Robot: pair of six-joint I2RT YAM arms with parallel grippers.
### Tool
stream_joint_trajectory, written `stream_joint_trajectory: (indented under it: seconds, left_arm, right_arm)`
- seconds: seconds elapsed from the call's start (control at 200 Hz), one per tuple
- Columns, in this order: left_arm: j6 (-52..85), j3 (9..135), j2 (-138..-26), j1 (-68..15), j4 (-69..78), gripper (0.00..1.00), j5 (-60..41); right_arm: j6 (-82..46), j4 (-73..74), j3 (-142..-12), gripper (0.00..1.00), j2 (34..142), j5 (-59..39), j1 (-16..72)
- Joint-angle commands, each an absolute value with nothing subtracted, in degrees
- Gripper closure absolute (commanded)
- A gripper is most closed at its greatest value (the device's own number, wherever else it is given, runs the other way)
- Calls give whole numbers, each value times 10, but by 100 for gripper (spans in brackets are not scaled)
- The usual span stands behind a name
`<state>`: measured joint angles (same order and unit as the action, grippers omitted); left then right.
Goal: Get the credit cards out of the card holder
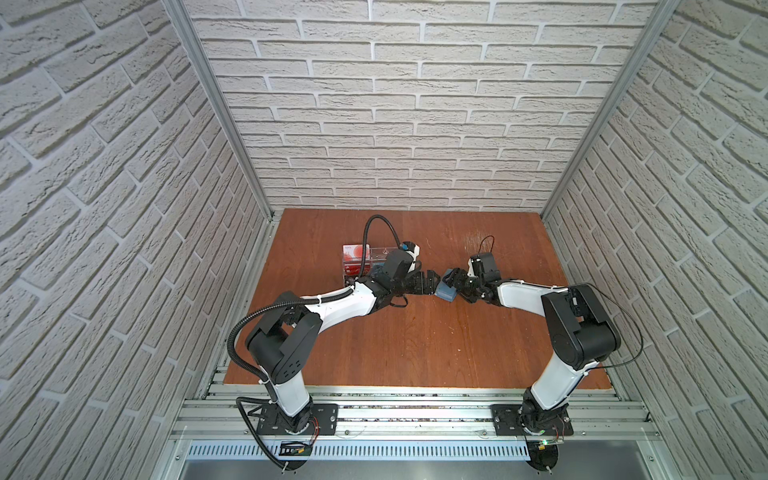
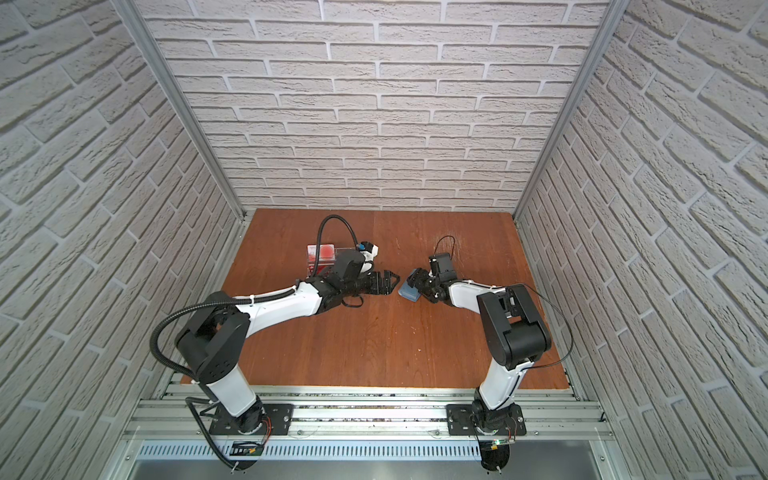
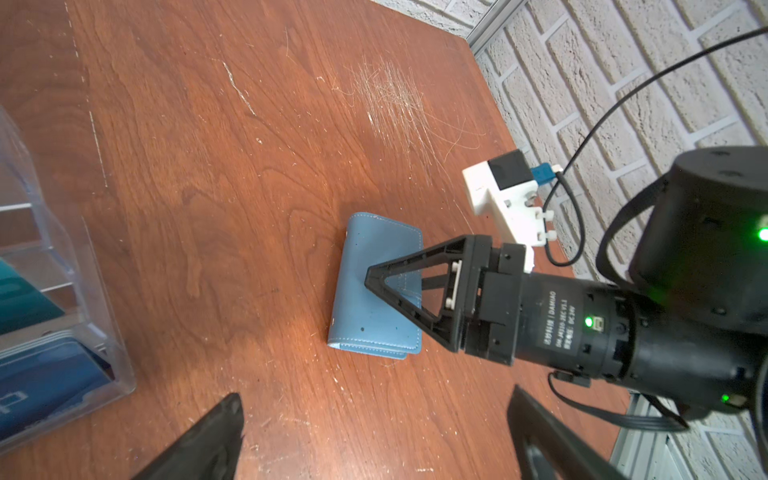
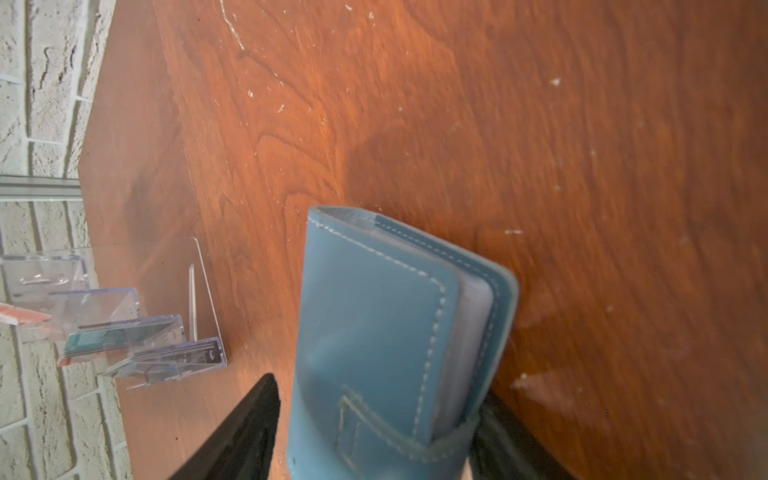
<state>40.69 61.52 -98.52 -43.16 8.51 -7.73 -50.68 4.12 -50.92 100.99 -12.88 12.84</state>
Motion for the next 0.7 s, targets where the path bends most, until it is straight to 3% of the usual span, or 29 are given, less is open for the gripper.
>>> stream_joint_trajectory:
  seconds: [0.0,0.07,0.35,0.55,0.695]
  left_arm:
    - [396,607,-962,-432,93,2,-62]
    - [393,603,-957,-430,92,2,-59]
    - [389,601,-946,-417,85,2,-66]
    - [395,587,-930,-401,86,2,-68]
    - [401,572,-917,-388,93,2,-71]
  right_arm:
    - [-501,53,-524,40,1016,-112,127]
    - [-494,48,-527,46,1017,-105,127]
    - [-430,-30,-560,84,980,-62,129]
    - [-327,-183,-630,85,933,53,148]
    - [-246,-288,-681,84,929,216,199]
